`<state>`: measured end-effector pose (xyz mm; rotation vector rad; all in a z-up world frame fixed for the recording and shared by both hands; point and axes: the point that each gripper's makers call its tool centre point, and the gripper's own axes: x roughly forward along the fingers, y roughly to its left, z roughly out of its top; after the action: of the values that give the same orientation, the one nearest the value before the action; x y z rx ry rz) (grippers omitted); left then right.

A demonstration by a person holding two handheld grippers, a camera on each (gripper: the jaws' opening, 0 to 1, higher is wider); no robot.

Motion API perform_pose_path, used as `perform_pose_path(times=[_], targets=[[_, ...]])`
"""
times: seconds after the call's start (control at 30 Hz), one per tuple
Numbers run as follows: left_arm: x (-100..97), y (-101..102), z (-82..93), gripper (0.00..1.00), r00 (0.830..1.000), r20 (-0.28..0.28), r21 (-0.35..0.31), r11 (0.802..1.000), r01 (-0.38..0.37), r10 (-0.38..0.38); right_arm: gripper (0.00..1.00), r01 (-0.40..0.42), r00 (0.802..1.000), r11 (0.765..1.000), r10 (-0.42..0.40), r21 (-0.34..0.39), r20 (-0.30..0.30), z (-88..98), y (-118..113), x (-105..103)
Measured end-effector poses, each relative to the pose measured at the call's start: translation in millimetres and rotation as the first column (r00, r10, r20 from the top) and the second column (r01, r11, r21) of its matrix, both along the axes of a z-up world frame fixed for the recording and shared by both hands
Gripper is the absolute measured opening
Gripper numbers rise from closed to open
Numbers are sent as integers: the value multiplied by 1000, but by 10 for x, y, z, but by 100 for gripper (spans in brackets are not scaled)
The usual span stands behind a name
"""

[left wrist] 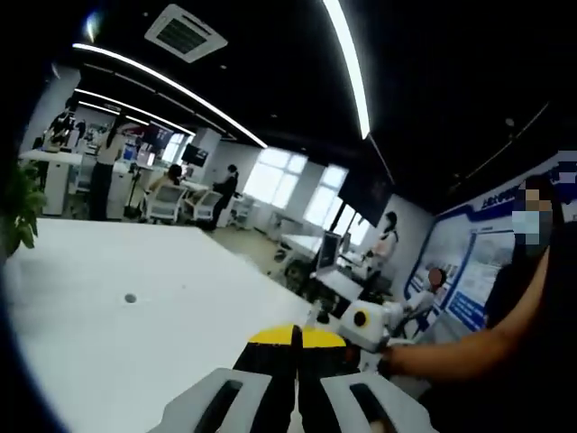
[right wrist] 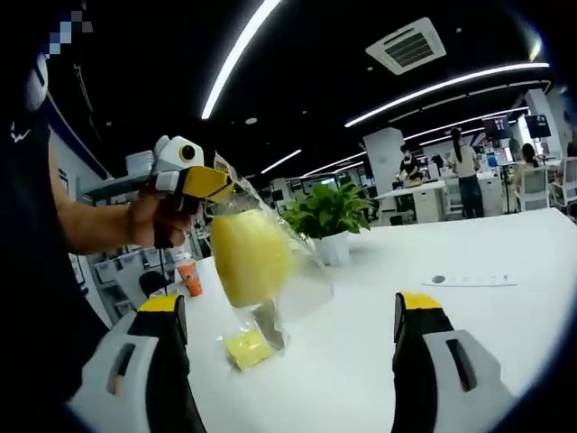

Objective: Compare the silicone blocks by pressing each to a similar depth, holding the contact briefly, and releasing to observe deformation and rebound differences across the visible hardness samples.

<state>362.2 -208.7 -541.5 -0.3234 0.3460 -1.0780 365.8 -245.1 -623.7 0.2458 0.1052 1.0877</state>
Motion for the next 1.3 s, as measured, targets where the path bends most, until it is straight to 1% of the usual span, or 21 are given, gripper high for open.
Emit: perform_pose_path(times=[0.03,0.07,0.13,0.27,0.5,0.53,0.57,0.63,0.83,0.9,1.0,1.07,1.1,1.17,1.2,1.27,1.3], targets=[[-10,-5,10,0,1000,-1,-6,1000,2,-2,81,-8,1000,1000,8,15,14,44,16,0],[-19,-9,11,0,1000,-4,-11,1000,4,-4,78,-16,1000,999,15,29,15,75,31,-7],[-47,-29,22,0,1000,-7,-17,1000,11,-11,70,-37,999,998,37,41,11,97,72,-36],[-121,-89,36,0,999,-12,-27,999,31,-32,60,-79,997,995,77,62,30,174,179,-133],[-187,-117,46,0,999,-13,-31,998,50,-51,41,-113,993,990,109,88,51,243,207,-197],[-193,-122,50,0,999,-11,-32,998,52,-52,39,-124,992,989,120,86,43,236,215,-210],[-192,-123,54,0,999,-10,-31,998,50,-51,36,-135,991,987,134,83,18,214,217,-220],[-184,-116,60,0,999,-4,-31,999,45,-45,31,-149,989,985,147,91,31,240,217,-248],[-172,-84,85,0,999,0,-36,999,33,-33,28,-144,989,986,142,78,39,273,215,-238],[-172,-72,93,0,1000,3,-39,999,29,-29,25,-154,988,984,152,87,28,282,217,-242],[-157,-51,91,0,1000,7,-37,999,21,-21,22,-166,986,983,165,81,17,296,241,-251],[-162,-42,101,0,1000,0,-47,999,23,-23,20,-171,985,982,171,83,11,299,237,-252],[-183,-42,112,0,999,6,-50,998,35,-34,19,-191,981,977,193,95,-10,318,249,-290],[-188,-37,107,0,999,6,-47,998,37,-37,17,-200,979,975,203,93,-27,317,259,-308],[-185,-32,100,0,999,7,-43,998,38,-37,16,-207,976,974,212,91,-45,303,263,-323],[-181,-19,69,0,999,24,-22,999,30,-30,14,-214,968,973,223,86,-116,253,269,-344],[-181,-10,46,0,999,30,-9,1000,21,-21,14,-216,967,973,224,79,-120,246,274,-339]])
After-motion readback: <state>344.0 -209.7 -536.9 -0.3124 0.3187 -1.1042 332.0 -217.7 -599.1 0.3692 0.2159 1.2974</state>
